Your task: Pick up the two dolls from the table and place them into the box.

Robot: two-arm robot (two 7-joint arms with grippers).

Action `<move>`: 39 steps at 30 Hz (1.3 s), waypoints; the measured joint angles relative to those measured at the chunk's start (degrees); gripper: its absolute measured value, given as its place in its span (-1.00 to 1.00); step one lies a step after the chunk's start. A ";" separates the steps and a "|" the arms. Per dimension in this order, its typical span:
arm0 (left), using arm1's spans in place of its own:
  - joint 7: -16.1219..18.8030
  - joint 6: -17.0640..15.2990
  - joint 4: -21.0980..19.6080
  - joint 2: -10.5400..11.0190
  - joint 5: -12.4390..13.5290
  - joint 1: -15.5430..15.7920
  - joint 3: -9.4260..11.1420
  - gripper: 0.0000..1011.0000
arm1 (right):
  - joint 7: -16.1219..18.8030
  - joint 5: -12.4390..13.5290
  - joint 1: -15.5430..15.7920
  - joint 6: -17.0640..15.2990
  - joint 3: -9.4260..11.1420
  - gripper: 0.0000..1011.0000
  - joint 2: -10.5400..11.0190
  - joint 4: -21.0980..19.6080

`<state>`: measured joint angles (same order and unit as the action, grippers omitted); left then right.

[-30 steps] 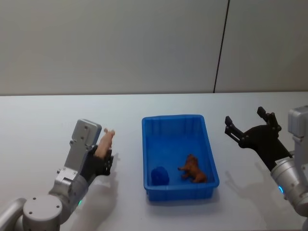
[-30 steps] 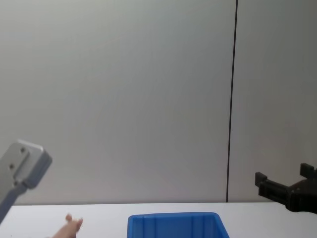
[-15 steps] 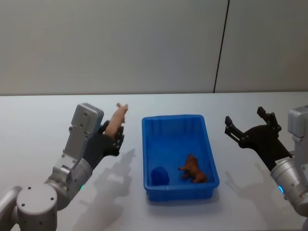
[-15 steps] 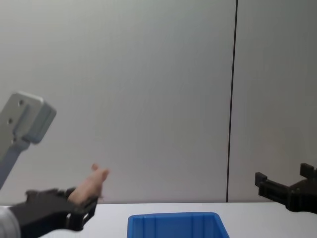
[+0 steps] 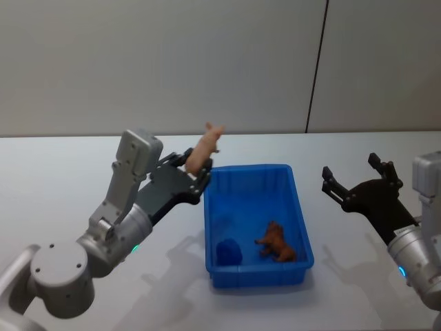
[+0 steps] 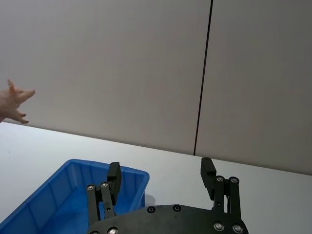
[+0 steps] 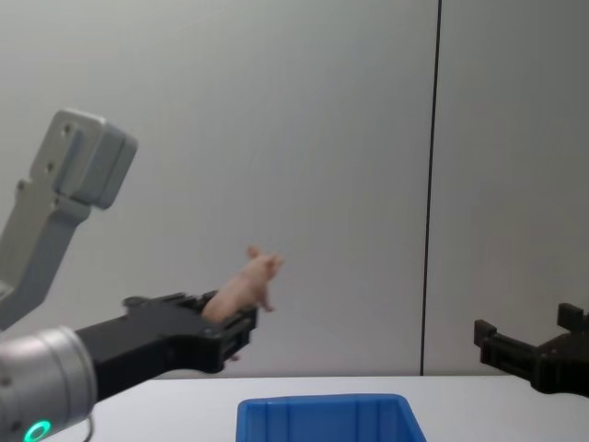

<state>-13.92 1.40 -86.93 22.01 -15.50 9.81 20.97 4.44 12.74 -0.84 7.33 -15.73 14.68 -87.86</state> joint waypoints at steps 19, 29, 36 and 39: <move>-16.45 0.93 7.44 -4.66 -3.16 6.83 1.49 0.13 | 0.00 0.00 0.00 0.00 0.00 0.98 0.00 0.00; -18.27 -0.20 8.75 -5.42 -3.54 7.82 1.96 0.73 | 0.00 0.00 0.00 0.00 0.00 0.98 0.00 0.00; -15.88 0.02 7.61 -4.86 -2.90 7.05 1.91 0.98 | 0.00 0.00 0.00 0.00 0.00 0.98 0.00 0.00; -14.75 0.36 6.80 -4.49 -2.42 6.59 1.81 0.98 | 0.00 -0.01 0.00 0.00 0.00 0.98 0.00 0.00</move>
<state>-28.67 1.76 -80.13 17.52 -17.92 16.40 22.78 4.44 12.73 -0.84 7.33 -15.73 14.68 -87.86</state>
